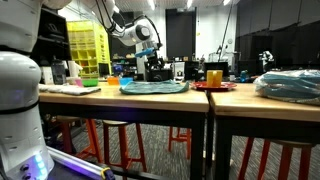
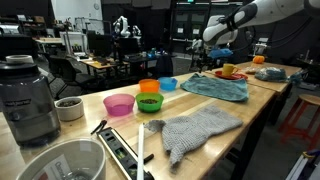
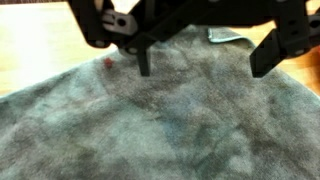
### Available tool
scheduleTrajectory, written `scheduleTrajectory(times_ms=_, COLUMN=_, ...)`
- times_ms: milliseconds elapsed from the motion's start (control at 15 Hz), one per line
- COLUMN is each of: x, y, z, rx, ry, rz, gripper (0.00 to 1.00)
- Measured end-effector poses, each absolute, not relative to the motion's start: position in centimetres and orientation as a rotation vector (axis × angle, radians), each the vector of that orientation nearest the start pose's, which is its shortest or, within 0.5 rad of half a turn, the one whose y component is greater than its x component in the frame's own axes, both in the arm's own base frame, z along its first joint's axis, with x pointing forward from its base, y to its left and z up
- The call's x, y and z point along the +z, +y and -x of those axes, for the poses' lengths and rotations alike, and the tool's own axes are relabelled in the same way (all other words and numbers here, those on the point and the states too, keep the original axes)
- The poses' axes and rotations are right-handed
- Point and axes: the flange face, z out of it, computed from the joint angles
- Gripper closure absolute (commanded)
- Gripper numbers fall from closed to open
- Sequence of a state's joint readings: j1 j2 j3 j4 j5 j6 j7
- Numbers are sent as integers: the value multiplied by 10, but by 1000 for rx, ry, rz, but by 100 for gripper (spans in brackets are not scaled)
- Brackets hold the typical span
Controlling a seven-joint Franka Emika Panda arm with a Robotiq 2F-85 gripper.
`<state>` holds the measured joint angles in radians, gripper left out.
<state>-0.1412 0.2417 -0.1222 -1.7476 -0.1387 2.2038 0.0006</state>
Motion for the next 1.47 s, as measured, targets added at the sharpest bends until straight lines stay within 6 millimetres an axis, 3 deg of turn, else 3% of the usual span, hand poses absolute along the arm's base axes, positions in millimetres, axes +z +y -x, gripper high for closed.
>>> scheduleTrajectory(times_ms=333, x=459, y=-173, z=-637, rx=-316, ry=265, rz=3269, gripper=0)
scheduleTrajectory(times_ms=1200, x=453, y=-174, z=-640, rx=-311, ry=271, rz=3270, gripper=0)
scheduleTrajectory(times_ms=1467, x=450, y=-175, z=-655, rx=-383, ry=252, rz=3283, gripper=0)
